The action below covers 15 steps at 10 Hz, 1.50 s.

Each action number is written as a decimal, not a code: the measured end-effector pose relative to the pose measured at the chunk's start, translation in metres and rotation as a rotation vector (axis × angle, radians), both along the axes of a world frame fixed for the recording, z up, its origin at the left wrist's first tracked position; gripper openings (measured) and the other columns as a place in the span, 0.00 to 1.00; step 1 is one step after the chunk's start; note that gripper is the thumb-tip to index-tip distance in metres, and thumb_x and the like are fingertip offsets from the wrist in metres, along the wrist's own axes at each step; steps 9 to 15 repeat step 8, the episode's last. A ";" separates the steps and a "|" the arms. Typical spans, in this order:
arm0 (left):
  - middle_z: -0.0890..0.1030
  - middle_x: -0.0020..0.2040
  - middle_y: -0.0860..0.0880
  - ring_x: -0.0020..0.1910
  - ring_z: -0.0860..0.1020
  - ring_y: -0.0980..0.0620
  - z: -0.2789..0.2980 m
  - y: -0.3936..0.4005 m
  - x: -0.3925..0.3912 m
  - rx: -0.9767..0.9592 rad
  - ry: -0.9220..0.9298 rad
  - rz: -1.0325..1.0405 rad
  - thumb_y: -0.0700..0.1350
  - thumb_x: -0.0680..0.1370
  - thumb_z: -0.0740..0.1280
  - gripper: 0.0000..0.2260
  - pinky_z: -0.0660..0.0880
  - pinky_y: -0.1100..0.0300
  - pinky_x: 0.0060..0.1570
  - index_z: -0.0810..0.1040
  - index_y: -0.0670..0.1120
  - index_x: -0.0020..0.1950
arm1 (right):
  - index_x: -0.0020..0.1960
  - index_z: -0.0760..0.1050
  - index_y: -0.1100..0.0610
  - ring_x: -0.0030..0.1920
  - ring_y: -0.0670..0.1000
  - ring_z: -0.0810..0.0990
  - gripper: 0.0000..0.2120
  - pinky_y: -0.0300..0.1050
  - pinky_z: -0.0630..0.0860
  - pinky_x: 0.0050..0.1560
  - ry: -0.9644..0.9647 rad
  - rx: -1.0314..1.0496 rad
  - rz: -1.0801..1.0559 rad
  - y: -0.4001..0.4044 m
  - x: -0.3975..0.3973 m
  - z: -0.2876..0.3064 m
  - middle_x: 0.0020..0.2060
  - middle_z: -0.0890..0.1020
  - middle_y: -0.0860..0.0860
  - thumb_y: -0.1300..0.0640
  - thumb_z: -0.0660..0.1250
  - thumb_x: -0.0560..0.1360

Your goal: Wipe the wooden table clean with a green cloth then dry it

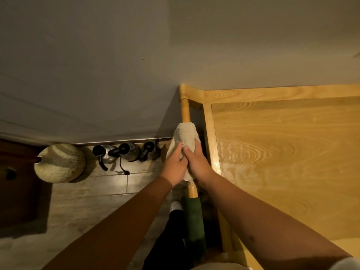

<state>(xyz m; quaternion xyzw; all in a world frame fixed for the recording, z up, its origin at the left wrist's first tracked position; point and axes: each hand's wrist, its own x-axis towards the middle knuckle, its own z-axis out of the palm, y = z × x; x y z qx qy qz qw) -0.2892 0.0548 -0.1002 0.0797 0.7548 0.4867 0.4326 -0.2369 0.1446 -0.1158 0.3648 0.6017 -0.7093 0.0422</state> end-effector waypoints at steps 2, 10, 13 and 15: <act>0.43 0.82 0.43 0.80 0.52 0.42 0.018 0.023 0.019 -0.339 0.230 -0.239 0.41 0.83 0.56 0.33 0.61 0.53 0.74 0.39 0.49 0.82 | 0.61 0.78 0.52 0.50 0.45 0.84 0.19 0.35 0.78 0.45 -0.092 -0.068 0.008 0.018 0.010 -0.009 0.49 0.86 0.49 0.46 0.52 0.85; 0.35 0.81 0.48 0.78 0.33 0.37 0.038 0.001 0.039 -0.513 0.830 -0.438 0.71 0.74 0.53 0.39 0.39 0.28 0.70 0.40 0.62 0.79 | 0.79 0.54 0.48 0.77 0.54 0.58 0.39 0.53 0.59 0.73 -0.193 0.789 0.125 0.064 0.102 0.048 0.79 0.59 0.51 0.34 0.62 0.76; 0.35 0.81 0.48 0.78 0.33 0.37 0.038 0.001 0.039 -0.513 0.830 -0.438 0.71 0.74 0.53 0.39 0.39 0.28 0.70 0.40 0.62 0.79 | 0.79 0.54 0.48 0.77 0.54 0.58 0.39 0.53 0.59 0.73 -0.193 0.789 0.125 0.064 0.102 0.048 0.79 0.59 0.51 0.34 0.62 0.76; 0.35 0.81 0.48 0.78 0.33 0.37 0.038 0.001 0.039 -0.513 0.830 -0.438 0.71 0.74 0.53 0.39 0.39 0.28 0.70 0.40 0.62 0.79 | 0.79 0.54 0.48 0.77 0.54 0.58 0.39 0.53 0.59 0.73 -0.193 0.789 0.125 0.064 0.102 0.048 0.79 0.59 0.51 0.34 0.62 0.76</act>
